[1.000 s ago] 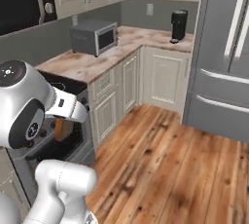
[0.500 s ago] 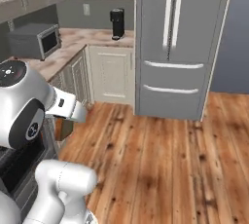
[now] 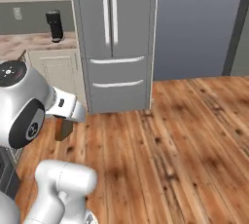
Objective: Start the toaster. Once the lever pops up, take the bread to the plate on the dining counter.
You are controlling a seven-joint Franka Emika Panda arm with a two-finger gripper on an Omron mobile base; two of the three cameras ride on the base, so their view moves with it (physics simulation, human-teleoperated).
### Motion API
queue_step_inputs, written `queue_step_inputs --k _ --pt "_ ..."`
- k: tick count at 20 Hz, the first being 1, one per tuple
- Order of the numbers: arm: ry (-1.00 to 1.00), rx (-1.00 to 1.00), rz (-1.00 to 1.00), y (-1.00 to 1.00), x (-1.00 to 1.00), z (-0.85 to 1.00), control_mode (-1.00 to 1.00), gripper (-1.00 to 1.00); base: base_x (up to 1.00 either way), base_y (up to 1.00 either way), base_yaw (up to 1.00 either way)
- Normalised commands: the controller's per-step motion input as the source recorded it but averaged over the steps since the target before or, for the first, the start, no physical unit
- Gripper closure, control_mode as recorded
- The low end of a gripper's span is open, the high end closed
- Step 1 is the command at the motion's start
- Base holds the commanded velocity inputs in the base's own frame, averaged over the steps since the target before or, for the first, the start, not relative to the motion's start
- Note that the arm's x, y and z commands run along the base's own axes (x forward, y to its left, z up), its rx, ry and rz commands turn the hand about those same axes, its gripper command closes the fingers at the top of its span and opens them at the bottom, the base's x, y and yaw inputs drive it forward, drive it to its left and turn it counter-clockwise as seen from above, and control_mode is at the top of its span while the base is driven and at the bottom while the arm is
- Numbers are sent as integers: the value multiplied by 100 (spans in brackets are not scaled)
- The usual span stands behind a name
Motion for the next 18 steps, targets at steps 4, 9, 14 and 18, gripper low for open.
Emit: queue_step_inputs --k 4,9,14,18 --pt "0 0 0 0 0 0 100 100 22 0 -55" --pt "0 0 0 0 0 0 100 100 26 0 -54" --pt "0 0 0 0 0 0 100 100 39 2 -54" --pt "0 0 0 0 0 0 100 100 42 1 -54"
